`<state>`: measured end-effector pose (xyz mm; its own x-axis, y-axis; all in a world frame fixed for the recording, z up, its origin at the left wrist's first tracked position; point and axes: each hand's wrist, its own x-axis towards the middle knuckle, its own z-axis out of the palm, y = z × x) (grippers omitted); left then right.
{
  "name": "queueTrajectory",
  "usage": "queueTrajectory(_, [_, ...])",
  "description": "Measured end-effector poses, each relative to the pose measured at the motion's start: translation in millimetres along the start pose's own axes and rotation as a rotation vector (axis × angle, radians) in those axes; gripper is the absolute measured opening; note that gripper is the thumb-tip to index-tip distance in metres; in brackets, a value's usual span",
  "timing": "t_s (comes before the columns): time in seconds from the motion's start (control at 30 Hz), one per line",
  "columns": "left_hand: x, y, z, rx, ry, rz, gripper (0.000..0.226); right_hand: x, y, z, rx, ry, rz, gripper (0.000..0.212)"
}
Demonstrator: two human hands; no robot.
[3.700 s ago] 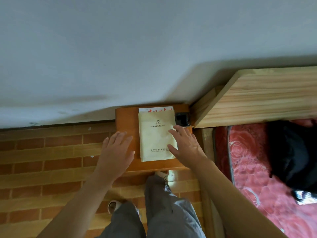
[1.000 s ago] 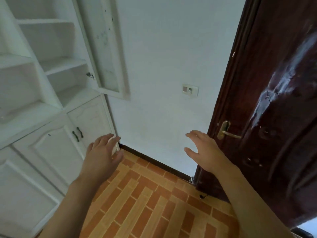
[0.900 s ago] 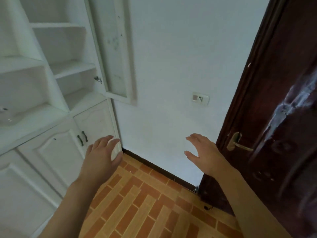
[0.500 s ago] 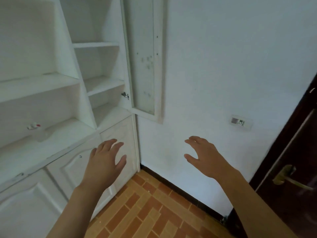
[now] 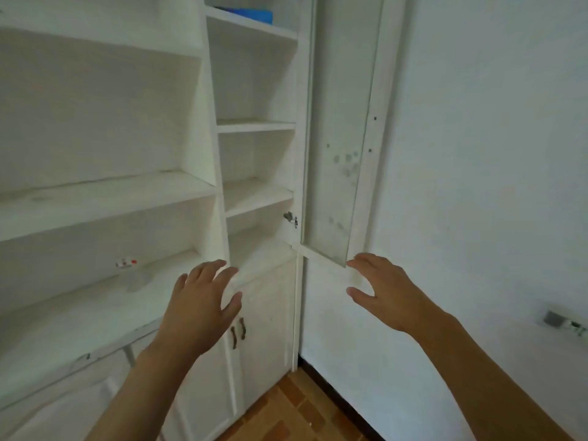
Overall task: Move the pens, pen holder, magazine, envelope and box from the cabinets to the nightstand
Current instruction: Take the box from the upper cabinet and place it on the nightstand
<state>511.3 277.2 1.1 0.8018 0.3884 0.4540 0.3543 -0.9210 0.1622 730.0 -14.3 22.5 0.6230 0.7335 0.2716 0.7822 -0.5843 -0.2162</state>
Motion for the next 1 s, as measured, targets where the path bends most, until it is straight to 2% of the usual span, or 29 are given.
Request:
queueTrajectory(0.33, [150.5, -6.4, 14.5, 0.097, 0.053, -0.027, 0.055, 169.4, 45.3, -18.2, 0.032, 0.047, -0.125, 0.060])
queueTrajectory(0.63, [274.4, -20.6, 6.2, 0.193, 0.148, -0.016, 0.053, 310.3, 57.5, -41.6, 0.043, 0.088, -0.282, 0.062])
queueTrajectory(1.0, [396.3, -62.4, -56.2, 0.468, 0.211, 0.199, 0.059, 427.7, 20.9, -98.3, -0.059, 0.252, -0.370, 0.063])
